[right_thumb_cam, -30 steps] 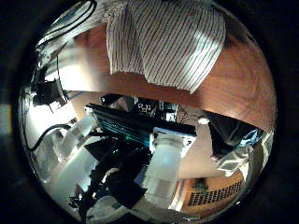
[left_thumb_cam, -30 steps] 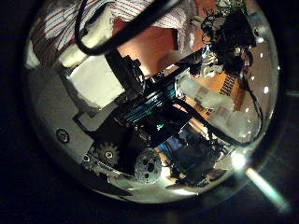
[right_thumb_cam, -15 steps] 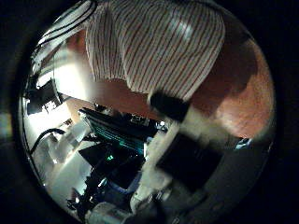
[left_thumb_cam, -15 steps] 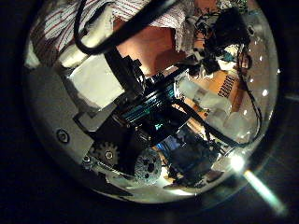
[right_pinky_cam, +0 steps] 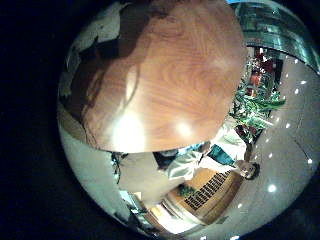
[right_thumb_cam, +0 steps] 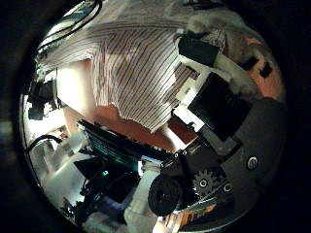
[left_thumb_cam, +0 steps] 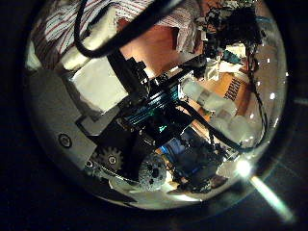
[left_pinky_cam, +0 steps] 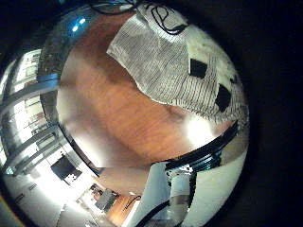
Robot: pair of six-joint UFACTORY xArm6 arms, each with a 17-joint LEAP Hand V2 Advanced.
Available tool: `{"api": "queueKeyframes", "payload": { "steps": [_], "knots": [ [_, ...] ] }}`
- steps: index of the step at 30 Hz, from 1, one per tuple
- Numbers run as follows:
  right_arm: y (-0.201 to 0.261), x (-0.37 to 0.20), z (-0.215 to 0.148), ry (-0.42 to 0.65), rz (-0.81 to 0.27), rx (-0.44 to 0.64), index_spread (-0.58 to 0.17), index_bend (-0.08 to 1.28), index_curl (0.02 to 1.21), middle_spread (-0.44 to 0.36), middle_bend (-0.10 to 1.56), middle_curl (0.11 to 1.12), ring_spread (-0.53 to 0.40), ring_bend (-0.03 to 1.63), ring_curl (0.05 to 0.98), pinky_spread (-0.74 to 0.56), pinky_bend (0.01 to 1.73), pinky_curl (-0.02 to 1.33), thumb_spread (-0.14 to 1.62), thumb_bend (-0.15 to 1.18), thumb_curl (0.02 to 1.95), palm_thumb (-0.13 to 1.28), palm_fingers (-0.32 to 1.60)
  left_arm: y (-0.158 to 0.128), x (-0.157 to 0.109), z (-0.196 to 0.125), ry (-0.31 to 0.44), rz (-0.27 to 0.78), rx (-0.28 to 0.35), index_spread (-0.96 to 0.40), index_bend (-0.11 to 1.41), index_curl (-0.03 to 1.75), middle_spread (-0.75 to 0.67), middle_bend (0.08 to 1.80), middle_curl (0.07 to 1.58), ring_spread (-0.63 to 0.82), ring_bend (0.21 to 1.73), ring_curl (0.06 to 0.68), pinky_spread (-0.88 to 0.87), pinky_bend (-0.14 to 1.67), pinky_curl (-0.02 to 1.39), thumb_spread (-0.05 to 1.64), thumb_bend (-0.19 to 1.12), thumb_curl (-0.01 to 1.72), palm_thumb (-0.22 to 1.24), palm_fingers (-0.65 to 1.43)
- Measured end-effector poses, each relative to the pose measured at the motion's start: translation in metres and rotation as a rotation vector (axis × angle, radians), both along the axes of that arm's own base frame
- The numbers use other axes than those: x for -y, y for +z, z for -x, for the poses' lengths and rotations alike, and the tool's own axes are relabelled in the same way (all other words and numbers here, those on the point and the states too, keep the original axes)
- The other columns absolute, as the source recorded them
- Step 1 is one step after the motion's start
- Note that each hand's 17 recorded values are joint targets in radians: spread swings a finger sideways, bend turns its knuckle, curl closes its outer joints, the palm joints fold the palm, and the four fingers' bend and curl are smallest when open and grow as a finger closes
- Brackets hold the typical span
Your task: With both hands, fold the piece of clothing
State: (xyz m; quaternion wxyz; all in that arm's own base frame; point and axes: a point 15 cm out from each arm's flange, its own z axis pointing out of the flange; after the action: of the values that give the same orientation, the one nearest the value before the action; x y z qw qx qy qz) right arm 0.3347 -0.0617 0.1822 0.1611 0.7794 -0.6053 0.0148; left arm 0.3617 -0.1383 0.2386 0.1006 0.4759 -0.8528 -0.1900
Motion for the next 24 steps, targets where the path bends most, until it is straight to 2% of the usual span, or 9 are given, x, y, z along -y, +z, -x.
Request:
{"api": "queueKeyframes", "payload": {
  "steps": [8, 10, 13, 14, 15, 17, 19, 21, 24],
  "knots": [
    [0.043, 0.013, 0.011, -0.005, -0.014, 0.064, -0.33, 1.1, 0.81, -0.177, 1.26, 0.86, -0.232, 1.38, 0.715, -0.19, 1.32, 0.8, 1.11, 0.06, 0.56, 0.99, 1.06, 0.011, -0.009, 0.012, -0.004, -0.005, -0.033, -0.72, 0.25, 1.1, -0.56, 0.87, 0.85, -0.5, 1.17, 0.507, -0.77, 0.47, 0.7, 1.14, -0.02, 0.47, 0.68, 1.01],
    [0.052, 0.015, 0.011, -0.009, -0.014, 0.089, -0.324, 1.09, 0.83, -0.173, 1.25, 0.86, -0.228, 1.39, 0.716, -0.19, 1.31, 0.81, 1.13, -0.01, 0.54, 0.9, 1.05, 0.011, -0.01, 0.012, -0.001, -0.003, -0.034, -0.72, 0.25, 1.1, -0.57, 0.86, 0.86, -0.5, 1.17, 0.507, -0.77, 0.46, 0.71, 1.14, -0.02, 0.46, 0.68, 1.01],
    [0.053, 0.016, 0.015, -0.009, -0.012, 0.097, -0.341, 0.93, 0.81, -0.193, 1.15, 0.81, -0.239, 1.36, 0.69, -0.25, 1.28, 0.79, 1.15, -0.08, 0.48, 0.73, 0.92, 0.009, -0.009, 0.012, 0.001, 0.001, -0.038, -0.72, 0.24, 1.11, -0.57, 0.86, 0.86, -0.5, 1.16, 0.507, -0.77, 0.45, 0.72, 1.14, -0.02, 0.46, 0.69, 1.0],
    [0.052, 0.016, 0.017, -0.008, -0.012, 0.093, -0.365, 0.72, 0.78, -0.254, 1.01, 0.77, -0.269, 1.39, 0.693, -0.32, 1.32, 0.79, 1.13, -0.08, 0.44, 0.63, 0.63, 0.008, -0.008, 0.012, 0.003, 0.004, -0.04, -0.72, 0.24, 1.11, -0.57, 0.85, 0.86, -0.5, 1.16, 0.506, -0.77, 0.44, 0.72, 1.14, -0.02, 0.46, 0.68, 1.0],
    [0.049, 0.015, 0.02, -0.007, -0.013, 0.086, -0.371, 0.58, 0.75, -0.279, 0.93, 0.75, -0.285, 1.41, 0.695, -0.36, 1.38, 0.79, 1.12, -0.08, 0.42, 0.58, 0.47, 0.008, -0.009, 0.012, 0.005, 0.006, -0.04, -0.73, 0.23, 1.11, -0.57, 0.85, 0.86, -0.5, 1.16, 0.506, -0.77, 0.44, 0.72, 1.14, -0.02, 0.46, 0.68, 1.01],
    [0.041, 0.014, 0.026, -0.005, -0.014, 0.07, -0.377, 0.36, 0.65, -0.272, 0.75, 0.67, -0.307, 1.32, 0.646, -0.42, 1.39, 0.75, 1.11, -0.06, 0.4, 0.51, 0.11, 0.007, -0.009, 0.013, 0.007, 0.008, -0.044, -0.73, 0.23, 1.12, -0.57, 0.85, 0.87, -0.5, 1.15, 0.506, -0.78, 0.43, 0.73, 1.14, -0.02, 0.46, 0.68, 1.01],
    [0.032, 0.013, 0.032, -0.003, -0.016, 0.054, -0.378, 0.3, 0.57, -0.245, 0.66, 0.62, -0.297, 1.21, 0.594, -0.37, 1.28, 0.71, 1.1, -0.05, 0.38, 0.47, -0.02, 0.007, -0.008, 0.013, 0.009, 0.012, -0.045, -0.73, 0.22, 1.12, -0.57, 0.84, 0.87, -0.5, 1.15, 0.506, -0.78, 0.42, 0.73, 1.15, -0.02, 0.46, 0.68, 1.01],
    [0.024, 0.01, 0.038, 0.004, -0.017, 0.038, -0.361, 0.25, 0.5, -0.214, 0.6, 0.57, -0.294, 1.13, 0.531, -0.31, 1.17, 0.64, 1.08, -0.04, 0.36, 0.43, -0.04, 0.007, -0.008, 0.012, 0.008, 0.012, -0.044, -0.73, 0.22, 1.13, -0.57, 0.84, 0.87, -0.5, 1.15, 0.506, -0.78, 0.4, 0.74, 1.15, -0.02, 0.46, 0.68, 1.01],
    [0.017, 0.001, 0.038, 0.025, -0.018, 0.037, -0.326, 0.22, 0.47, -0.164, 0.54, 0.53, -0.272, 1.06, 0.486, -0.22, 1.02, 0.58, 1.06, -0.04, 0.34, 0.39, -0.04, 0.006, -0.009, 0.013, 0.009, 0.011, -0.046, -0.73, 0.21, 1.13, -0.58, 0.83, 0.88, -0.5, 1.15, 0.508, -0.79, 0.39, 0.75, 1.15, -0.02, 0.46, 0.68, 1.01]
  ]
}}
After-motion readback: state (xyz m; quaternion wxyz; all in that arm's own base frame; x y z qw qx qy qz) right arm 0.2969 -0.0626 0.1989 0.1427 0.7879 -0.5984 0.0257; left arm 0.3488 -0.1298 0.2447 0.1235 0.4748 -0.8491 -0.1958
